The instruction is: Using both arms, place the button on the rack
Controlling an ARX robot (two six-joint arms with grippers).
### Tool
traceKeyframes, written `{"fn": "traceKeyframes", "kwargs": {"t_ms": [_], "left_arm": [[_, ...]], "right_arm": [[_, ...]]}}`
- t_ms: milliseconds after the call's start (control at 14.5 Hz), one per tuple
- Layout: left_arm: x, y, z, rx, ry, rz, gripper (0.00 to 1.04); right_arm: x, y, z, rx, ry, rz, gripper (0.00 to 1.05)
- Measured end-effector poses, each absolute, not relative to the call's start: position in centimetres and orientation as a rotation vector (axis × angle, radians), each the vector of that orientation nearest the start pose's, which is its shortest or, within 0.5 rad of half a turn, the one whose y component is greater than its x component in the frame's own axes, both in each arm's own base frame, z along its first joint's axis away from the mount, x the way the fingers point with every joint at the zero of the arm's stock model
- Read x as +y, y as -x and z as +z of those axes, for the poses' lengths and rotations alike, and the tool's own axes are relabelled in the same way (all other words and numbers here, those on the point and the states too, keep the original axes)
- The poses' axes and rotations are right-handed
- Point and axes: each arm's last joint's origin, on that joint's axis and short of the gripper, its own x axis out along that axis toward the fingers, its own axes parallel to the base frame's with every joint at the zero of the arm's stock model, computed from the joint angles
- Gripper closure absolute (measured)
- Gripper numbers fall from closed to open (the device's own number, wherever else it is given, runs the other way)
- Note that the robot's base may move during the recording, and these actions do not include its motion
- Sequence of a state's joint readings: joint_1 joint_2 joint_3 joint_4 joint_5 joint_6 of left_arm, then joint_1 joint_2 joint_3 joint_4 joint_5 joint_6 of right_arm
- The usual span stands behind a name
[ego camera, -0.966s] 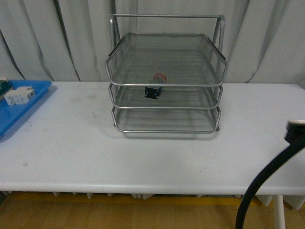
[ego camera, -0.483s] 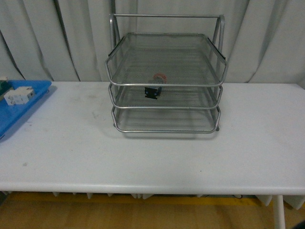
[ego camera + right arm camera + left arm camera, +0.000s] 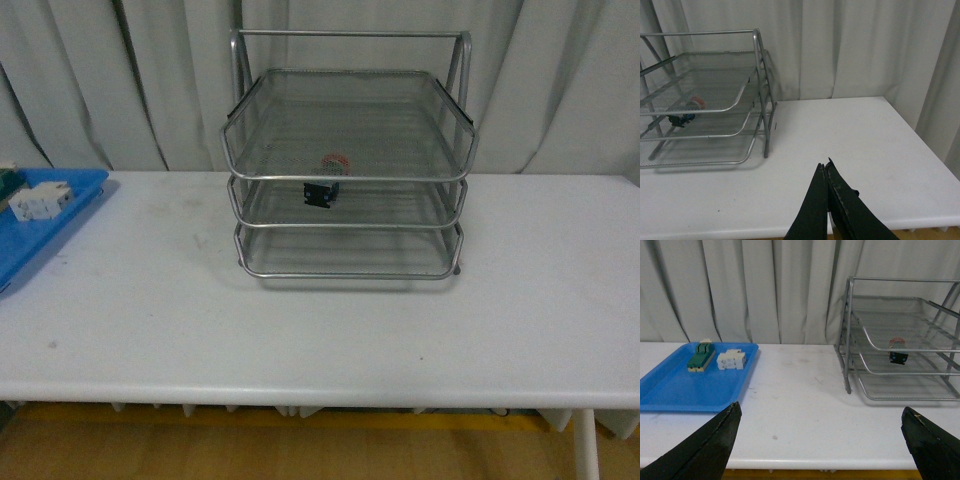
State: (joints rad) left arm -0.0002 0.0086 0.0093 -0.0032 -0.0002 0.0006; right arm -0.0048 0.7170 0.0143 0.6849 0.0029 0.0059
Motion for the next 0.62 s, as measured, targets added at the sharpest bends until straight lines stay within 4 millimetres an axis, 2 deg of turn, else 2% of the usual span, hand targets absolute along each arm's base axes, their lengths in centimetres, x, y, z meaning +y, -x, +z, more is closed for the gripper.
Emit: {"fn": "traceKeyframes", "kwargs": {"t_ms": [621], "left_arm": [[0.0, -9.8, 16.6, 0.003, 0.000, 0.000, 0.07]], "right_arm": [[-0.1, -11.9, 17.0, -0.013, -0.006, -0.008, 1.03]]}}
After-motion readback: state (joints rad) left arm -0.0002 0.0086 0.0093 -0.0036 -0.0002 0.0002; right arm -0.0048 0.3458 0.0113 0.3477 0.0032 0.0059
